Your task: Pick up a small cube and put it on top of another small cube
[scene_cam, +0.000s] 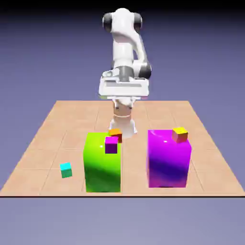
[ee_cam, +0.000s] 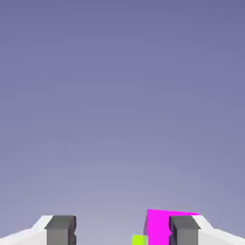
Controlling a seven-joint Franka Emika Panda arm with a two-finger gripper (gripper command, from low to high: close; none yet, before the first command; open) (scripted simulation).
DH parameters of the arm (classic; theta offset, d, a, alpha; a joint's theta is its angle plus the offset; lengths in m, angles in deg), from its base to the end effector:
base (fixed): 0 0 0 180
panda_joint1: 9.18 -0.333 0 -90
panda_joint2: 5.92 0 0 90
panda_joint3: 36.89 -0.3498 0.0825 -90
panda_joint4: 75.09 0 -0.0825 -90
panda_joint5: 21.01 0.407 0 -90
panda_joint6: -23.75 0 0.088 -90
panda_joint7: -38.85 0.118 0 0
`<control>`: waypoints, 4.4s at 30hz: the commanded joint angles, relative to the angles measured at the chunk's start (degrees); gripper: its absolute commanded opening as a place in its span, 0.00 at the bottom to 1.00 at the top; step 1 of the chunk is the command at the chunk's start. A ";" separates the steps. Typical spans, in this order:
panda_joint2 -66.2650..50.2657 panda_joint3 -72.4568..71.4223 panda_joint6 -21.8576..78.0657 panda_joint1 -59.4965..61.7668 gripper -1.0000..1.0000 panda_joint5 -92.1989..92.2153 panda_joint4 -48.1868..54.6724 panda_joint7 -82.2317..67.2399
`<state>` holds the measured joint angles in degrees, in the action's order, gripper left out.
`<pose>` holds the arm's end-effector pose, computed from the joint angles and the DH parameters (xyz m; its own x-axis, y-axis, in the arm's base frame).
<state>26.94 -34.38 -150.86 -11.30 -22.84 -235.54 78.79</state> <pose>0.3987 -0.0008 0.4724 0.5353 -0.6307 0.5618 -0.4226 -0.7759 -0.4684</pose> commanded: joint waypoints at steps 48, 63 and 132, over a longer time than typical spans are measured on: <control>8.07 99.67 -23.78 -56.90 0.50 -72.88 22.08 -100.20; 10.59 130.82 -31.21 -74.68 0.50 -95.65 28.98 -131.51; -27.16 58.59 54.83 -29.32 0.00 -37.42 55.30 -51.28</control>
<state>-0.21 24.20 -95.98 -40.75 -60.15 -180.24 27.45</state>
